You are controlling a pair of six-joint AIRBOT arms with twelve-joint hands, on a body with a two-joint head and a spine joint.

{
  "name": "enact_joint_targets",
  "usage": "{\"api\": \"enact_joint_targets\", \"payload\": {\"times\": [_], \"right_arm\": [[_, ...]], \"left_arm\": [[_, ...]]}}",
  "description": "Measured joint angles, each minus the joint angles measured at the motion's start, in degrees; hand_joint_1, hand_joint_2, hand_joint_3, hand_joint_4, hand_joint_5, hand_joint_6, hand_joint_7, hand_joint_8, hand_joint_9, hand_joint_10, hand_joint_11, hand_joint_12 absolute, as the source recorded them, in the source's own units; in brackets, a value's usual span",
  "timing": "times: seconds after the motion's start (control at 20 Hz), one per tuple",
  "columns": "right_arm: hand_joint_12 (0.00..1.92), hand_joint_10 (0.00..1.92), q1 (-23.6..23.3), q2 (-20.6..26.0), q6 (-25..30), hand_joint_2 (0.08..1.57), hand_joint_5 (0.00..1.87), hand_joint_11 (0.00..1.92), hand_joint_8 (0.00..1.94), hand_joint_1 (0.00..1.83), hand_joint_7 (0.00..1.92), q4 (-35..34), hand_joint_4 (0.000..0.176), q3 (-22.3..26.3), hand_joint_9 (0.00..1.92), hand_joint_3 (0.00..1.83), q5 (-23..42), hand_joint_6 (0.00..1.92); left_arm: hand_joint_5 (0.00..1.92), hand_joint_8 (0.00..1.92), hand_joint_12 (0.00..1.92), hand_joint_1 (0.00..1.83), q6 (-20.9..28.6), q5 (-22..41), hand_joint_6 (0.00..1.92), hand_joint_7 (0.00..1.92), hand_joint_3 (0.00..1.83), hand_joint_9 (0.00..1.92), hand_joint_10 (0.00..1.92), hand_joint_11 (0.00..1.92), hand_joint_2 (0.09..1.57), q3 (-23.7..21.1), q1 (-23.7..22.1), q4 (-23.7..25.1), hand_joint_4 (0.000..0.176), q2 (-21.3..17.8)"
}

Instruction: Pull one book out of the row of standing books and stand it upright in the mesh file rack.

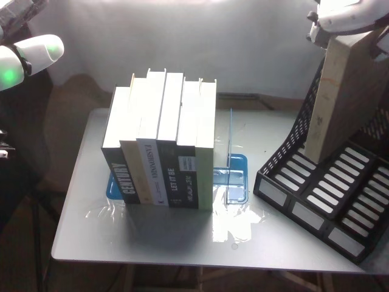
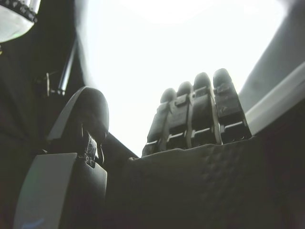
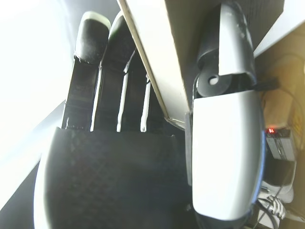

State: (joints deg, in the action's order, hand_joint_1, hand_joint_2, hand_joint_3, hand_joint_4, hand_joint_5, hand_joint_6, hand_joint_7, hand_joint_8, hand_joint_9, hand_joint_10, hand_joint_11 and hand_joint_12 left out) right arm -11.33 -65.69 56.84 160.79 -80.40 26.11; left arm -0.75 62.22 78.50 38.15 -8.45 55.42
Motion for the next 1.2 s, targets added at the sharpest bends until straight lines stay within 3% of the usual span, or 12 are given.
{"api": "enact_joint_targets", "payload": {"times": [0.05,0.35,0.45,0.6,0.65,0.8,0.85,0.9,0.95,1.1,1.15,1.2], "right_arm": [[1.67,1.44,0.7,-0.5,0.1,1.15,0.85,0.92,1.24,1.35,0.88,-0.2,0.000,-0.4,0.92,0.00,-0.1,0.95],[1.71,1.43,3.8,-3.1,0.1,1.16,0.82,0.82,1.21,1.36,0.87,-0.4,0.000,-2.5,0.90,0.00,-2.4,1.02],[1.63,1.32,5.1,-3.7,0.1,1.13,0.88,0.83,1.10,1.37,0.94,-0.5,0.000,-3.2,0.90,0.00,-3.1,1.00],[1.65,1.37,6.6,-5.0,0.1,1.15,0.86,0.76,1.13,1.37,0.91,-0.4,0.000,-5.0,0.87,0.00,-4.4,1.01],[1.52,1.29,7.3,-5.6,0.0,1.14,0.82,0.73,1.08,1.37,0.95,-0.4,0.000,-5.6,0.88,0.01,-4.8,1.12],[1.64,1.35,8.0,-6.7,0.1,1.15,0.81,0.72,1.06,1.37,0.95,-0.5,0.000,-6.6,0.88,0.00,-5.0,1.10],[1.87,1.48,8.4,-7.1,0.1,1.25,0.71,0.92,1.10,1.12,1.01,-0.6,0.000,-7.3,1.00,0.03,-5.3,1.36],[1.87,1.48,8.9,-7.4,0.1,1.25,0.71,0.92,1.10,1.12,1.01,-0.6,0.000,-7.8,1.00,0.03,-5.7,1.36],[1.92,1.75,9.3,-7.6,0.0,1.26,0.68,0.95,1.48,1.18,0.85,-0.4,0.000,-8.3,0.95,0.00,-5.8,1.24],[1.92,1.90,9.7,-8.8,0.2,1.21,0.79,1.05,1.34,1.22,0.83,-0.5,0.000,-9.9,1.03,0.00,-6.0,1.25],[1.92,1.82,9.9,-9.2,0.1,1.23,0.73,0.81,1.51,1.22,0.84,-0.5,0.000,-10.6,0.84,0.00,-6.1,1.15],[1.92,1.75,10.1,-9.4,0.2,1.25,0.70,0.64,1.56,1.19,0.79,-0.5,0.000,-11.0,0.71,0.01,-6.1,1.24]], "left_arm": [[0.00,0.00,0.00,0.38,0.0,0.3,0.00,0.00,0.00,0.00,0.00,0.00,1.42,0.0,0.1,0.0,0.000,0.0],[0.00,0.00,0.00,0.37,0.0,0.5,0.00,0.00,0.00,0.00,0.00,0.00,1.42,0.0,0.7,-0.5,0.000,0.0],[0.00,0.00,0.00,0.30,0.0,0.8,0.00,0.00,0.01,0.00,0.00,0.00,1.44,0.0,1.0,-0.6,0.000,0.1],[0.00,0.00,0.00,0.31,0.0,0.9,0.00,0.00,0.01,0.00,0.00,0.00,1.45,0.3,1.5,-0.6,0.000,0.5],[0.00,0.00,0.00,0.37,0.0,1.1,0.00,0.00,0.00,0.00,0.00,0.00,1.44,0.3,1.9,-0.7,0.000,0.5],[0.00,0.00,0.00,0.39,0.0,1.5,0.00,0.00,0.00,0.00,0.00,0.00,1.45,0.7,2.1,-1.0,0.000,0.9],[0.00,0.00,0.00,0.41,0.0,1.5,0.00,0.00,0.00,0.00,0.00,0.00,1.45,0.7,2.1,-1.0,0.000,0.9],[0.00,0.00,0.00,0.41,0.0,1.7,0.00,0.00,0.00,0.00,0.00,0.00,1.45,0.7,2.1,-1.0,0.000,0.9],[0.00,0.00,0.00,0.45,0.0,1.7,0.00,0.00,0.00,0.00,0.00,0.00,1.44,0.8,2.1,-1.0,0.000,0.9],[0.00,0.00,0.00,0.45,0.0,1.9,0.00,0.00,0.00,0.00,0.00,0.00,1.45,1.1,2.5,-1.5,0.000,1.5],[0.00,0.00,0.00,0.44,0.0,2.0,0.00,0.00,0.00,0.00,0.00,0.00,1.45,1.1,2.8,-1.0,0.000,1.6],[0.00,0.00,0.00,0.45,0.0,2.0,0.00,0.00,0.00,0.00,0.00,0.00,1.45,1.4,2.8,-0.6,0.000,1.9]]}}
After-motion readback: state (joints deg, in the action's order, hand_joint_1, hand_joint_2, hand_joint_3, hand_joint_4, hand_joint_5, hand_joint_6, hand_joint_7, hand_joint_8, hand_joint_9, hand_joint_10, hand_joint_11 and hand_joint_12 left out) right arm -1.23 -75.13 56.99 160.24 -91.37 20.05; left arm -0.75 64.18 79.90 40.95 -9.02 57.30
